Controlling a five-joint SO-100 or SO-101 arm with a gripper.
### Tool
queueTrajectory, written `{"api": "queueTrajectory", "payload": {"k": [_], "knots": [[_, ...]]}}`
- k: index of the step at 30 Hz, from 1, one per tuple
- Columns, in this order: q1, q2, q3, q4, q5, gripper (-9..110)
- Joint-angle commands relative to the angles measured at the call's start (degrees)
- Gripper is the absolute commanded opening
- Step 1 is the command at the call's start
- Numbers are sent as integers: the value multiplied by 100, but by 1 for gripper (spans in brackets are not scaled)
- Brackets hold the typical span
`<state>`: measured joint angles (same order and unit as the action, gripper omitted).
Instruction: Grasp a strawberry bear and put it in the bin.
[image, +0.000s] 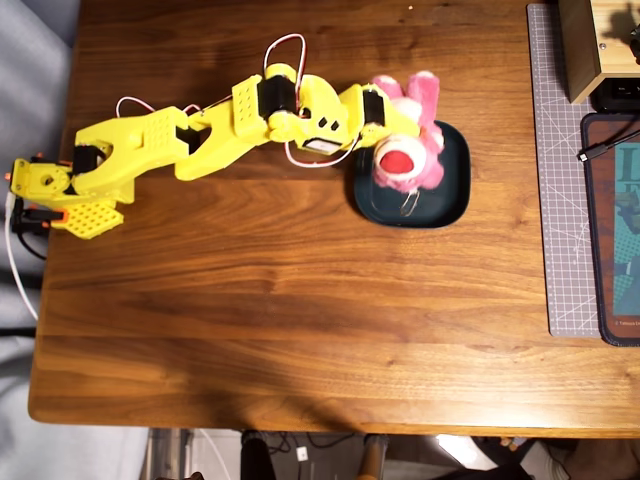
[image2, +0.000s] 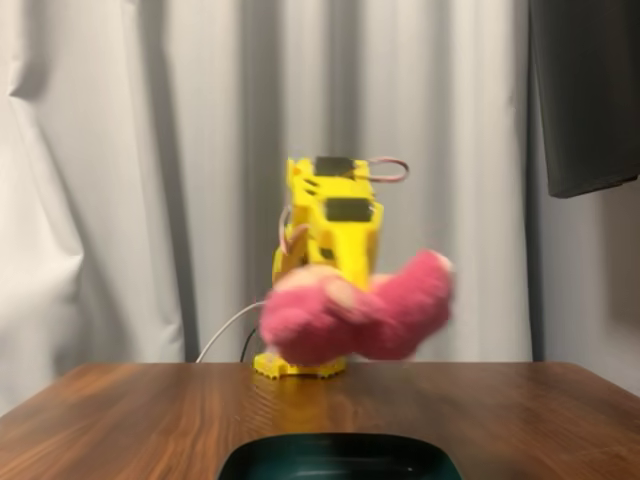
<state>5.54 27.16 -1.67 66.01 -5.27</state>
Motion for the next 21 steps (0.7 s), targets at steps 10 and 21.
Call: {"api": "queueTrajectory", "payload": {"k": [10,21], "knots": [[79,35,-510,-202,-44,7],[53,26,-642,202,-53,24]]}}
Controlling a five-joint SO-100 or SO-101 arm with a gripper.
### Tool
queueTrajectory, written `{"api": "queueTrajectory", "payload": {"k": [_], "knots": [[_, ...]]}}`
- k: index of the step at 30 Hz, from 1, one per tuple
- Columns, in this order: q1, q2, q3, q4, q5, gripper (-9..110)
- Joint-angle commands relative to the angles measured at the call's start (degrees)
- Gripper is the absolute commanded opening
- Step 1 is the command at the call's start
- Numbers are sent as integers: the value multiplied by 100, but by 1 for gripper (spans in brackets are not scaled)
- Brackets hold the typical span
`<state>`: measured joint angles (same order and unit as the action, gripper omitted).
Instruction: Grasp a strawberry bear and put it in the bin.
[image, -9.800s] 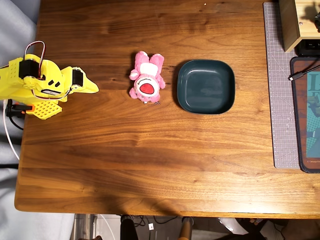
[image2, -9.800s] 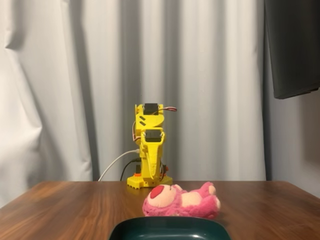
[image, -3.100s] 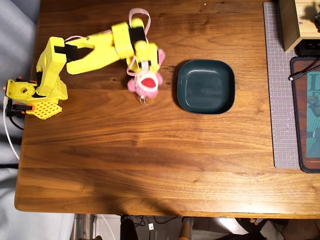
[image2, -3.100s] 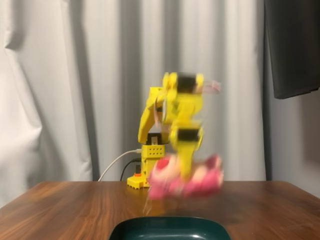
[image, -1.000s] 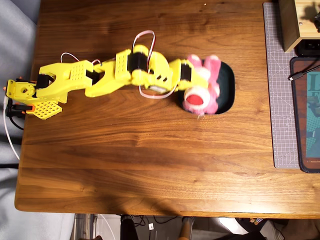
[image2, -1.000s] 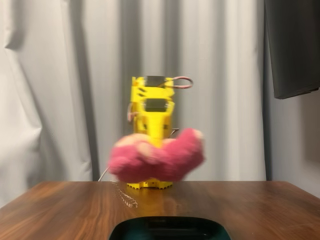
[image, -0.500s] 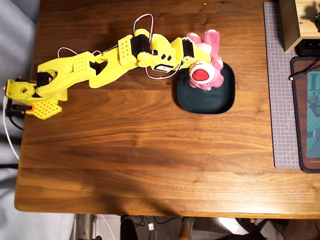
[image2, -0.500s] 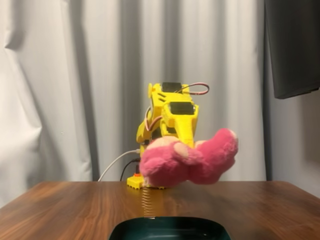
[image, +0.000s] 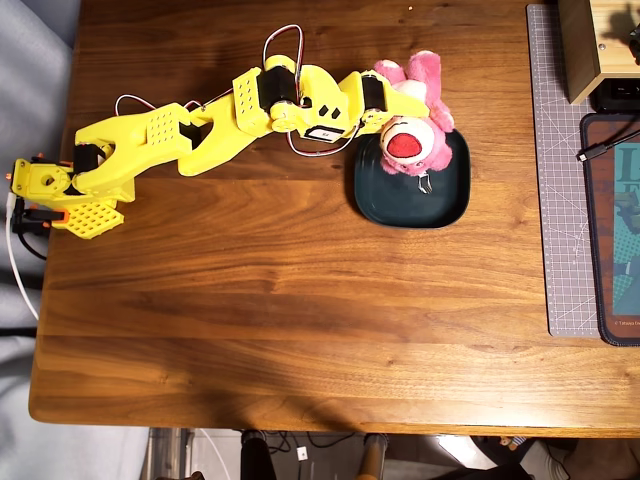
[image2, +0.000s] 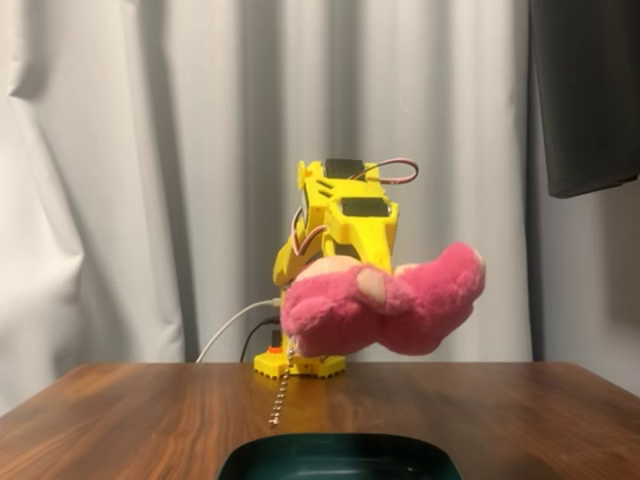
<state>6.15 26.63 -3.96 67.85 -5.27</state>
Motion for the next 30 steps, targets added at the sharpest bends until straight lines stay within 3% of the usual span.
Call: {"api": "queueTrajectory", "payload": {"k": [1,10,14,23,24,26,30], "knots": [[-9,79,-413,18,-53,24],[26,114,-422,-9,-132,21],[9,149,-422,141,-158,2],[-598,2074,-448,3428,-62,0],[-694,2241,-193,3533,141,0],[-949,3937,1969,3507,220,0],[-967,5739,3410,3507,352,0]]}}
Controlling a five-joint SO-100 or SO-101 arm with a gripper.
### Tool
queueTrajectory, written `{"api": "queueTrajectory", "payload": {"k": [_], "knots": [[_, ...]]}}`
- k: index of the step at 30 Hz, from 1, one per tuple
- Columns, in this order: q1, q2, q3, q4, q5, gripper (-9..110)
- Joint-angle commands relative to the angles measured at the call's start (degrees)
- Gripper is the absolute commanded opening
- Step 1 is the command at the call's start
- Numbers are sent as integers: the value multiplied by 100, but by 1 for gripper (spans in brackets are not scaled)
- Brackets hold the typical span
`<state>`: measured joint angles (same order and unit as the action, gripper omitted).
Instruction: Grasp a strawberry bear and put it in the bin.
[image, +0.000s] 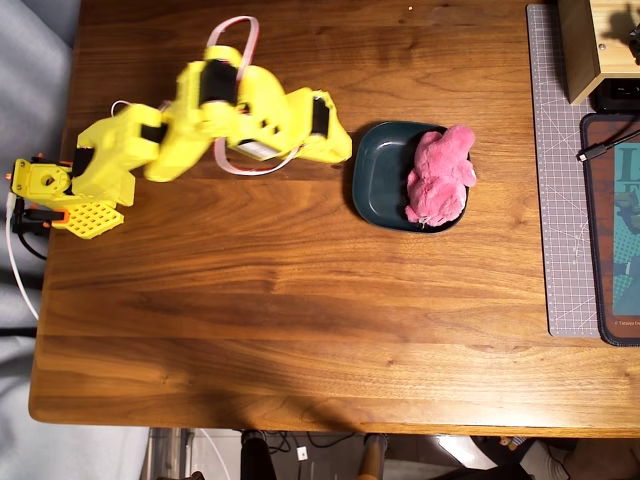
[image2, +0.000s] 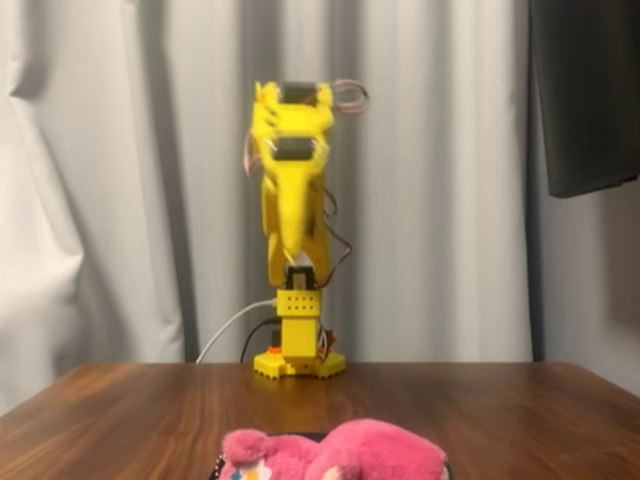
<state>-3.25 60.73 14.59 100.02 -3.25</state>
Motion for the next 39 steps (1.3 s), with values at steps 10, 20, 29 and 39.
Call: {"api": "queueTrajectory", "payload": {"k": [10,20,29,39], "knots": [[255,8569,8104,-1731,185,0],[457,11804,13535,-3876,185,0],[571,13315,15855,-3577,176,0],[686,13315,16075,-2856,185,0]]}}
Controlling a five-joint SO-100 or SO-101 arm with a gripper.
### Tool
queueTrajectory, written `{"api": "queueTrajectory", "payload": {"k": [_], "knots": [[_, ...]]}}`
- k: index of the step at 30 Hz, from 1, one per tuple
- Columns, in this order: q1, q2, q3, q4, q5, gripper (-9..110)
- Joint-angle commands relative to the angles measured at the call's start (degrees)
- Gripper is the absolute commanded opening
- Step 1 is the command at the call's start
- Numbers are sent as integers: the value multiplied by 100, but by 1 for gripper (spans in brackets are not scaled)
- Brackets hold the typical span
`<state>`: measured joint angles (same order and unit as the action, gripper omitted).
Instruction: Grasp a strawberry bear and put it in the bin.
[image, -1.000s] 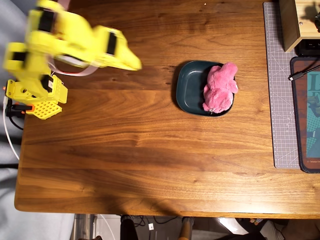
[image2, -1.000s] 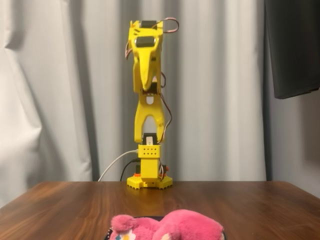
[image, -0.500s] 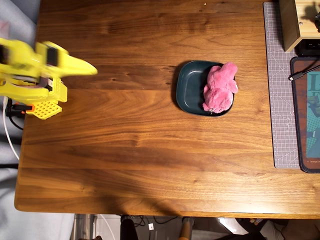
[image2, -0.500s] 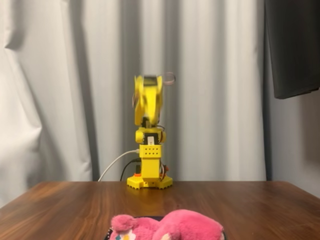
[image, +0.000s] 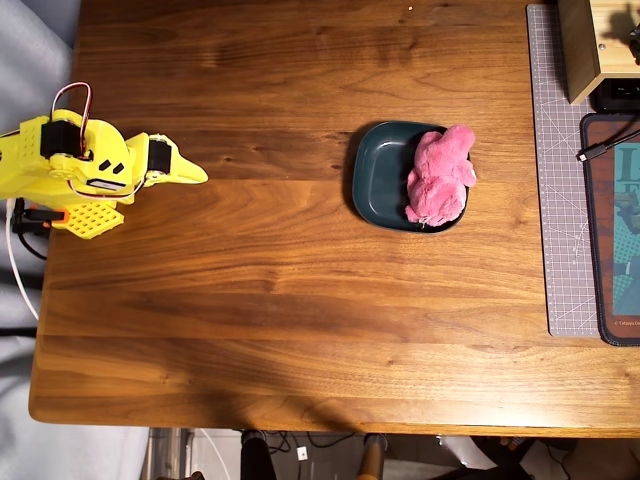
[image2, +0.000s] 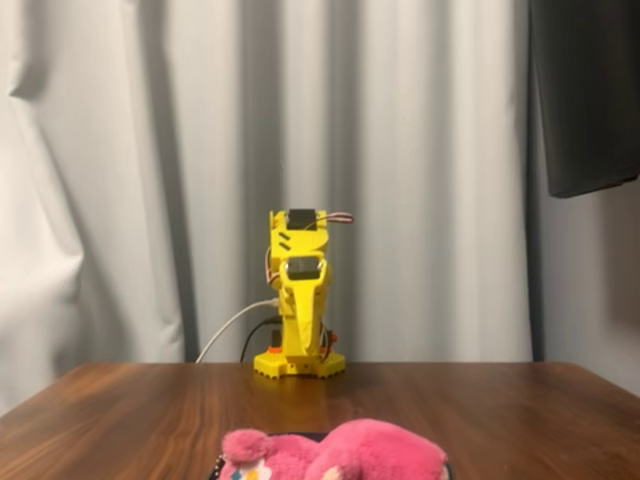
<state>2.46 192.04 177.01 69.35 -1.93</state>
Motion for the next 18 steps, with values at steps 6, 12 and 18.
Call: {"api": "queueTrajectory", "payload": {"k": [6,12,18], "knots": [[88,185,-167,255,53,0],[88,185,-185,255,53,0],[97,185,-185,255,53,0]]}}
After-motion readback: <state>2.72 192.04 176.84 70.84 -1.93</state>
